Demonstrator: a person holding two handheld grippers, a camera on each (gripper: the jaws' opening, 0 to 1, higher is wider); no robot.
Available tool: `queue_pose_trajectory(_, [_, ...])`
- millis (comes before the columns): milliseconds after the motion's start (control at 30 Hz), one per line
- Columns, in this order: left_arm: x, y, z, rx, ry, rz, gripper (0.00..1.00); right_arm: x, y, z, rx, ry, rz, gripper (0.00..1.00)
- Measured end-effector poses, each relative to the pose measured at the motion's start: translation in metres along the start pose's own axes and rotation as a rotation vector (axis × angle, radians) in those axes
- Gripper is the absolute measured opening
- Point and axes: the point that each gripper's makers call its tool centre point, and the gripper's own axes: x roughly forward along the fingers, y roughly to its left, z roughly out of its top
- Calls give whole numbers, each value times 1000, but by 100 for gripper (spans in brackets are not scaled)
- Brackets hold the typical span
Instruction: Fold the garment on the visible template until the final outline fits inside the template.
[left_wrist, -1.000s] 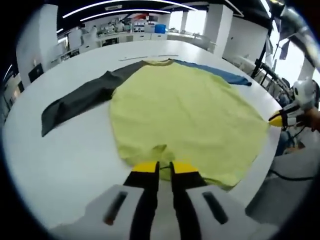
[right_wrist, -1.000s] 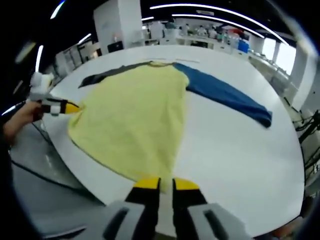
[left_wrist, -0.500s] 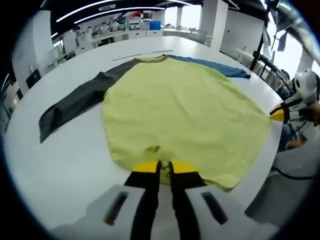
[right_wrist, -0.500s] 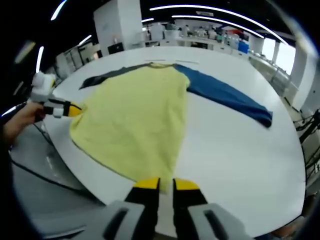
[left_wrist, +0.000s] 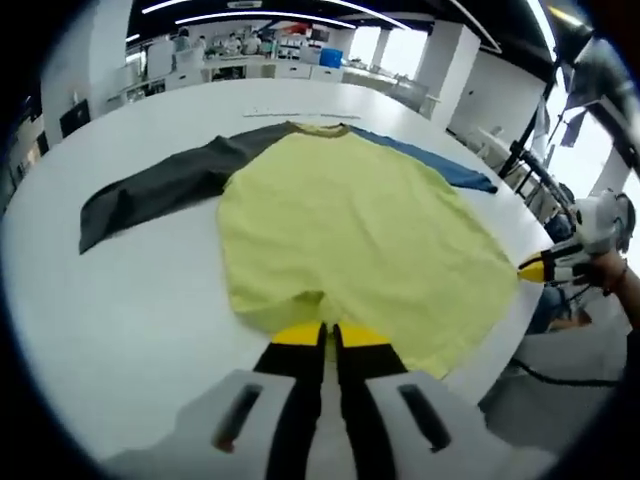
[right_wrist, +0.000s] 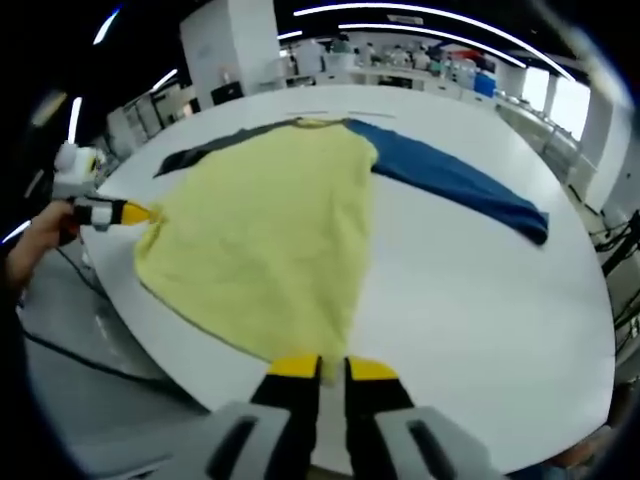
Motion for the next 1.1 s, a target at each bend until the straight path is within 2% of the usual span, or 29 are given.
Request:
queue_pose_trajectory(167, [-19, 6, -3, 2, 7, 1, 1, 3, 0, -4, 47, 15, -4, 2])
queue_pose_trajectory(300, [-29, 10, -11, -14, 27, 11, 1, 3, 4, -4, 55, 17, 12, 0])
queue_pose_trajectory(433, [-41, 20, -31, -54, 101, 52, 1, 1, 4, -5, 8, 26, 18, 0])
queue_pose_trajectory(667, [-50, 36, -56, -145, 143, 60, 1, -2, 1, -6, 10, 29, 21, 0])
queue_pose_trajectory(767, [-48, 35, -66, -186, 156, 52, 0, -3, 1, -9, 2, 41, 20, 0])
queue_pose_trajectory(1100, [-49, 23, -82, -163, 197, 57, 0, -6, 0, -17, -13, 61, 13, 0])
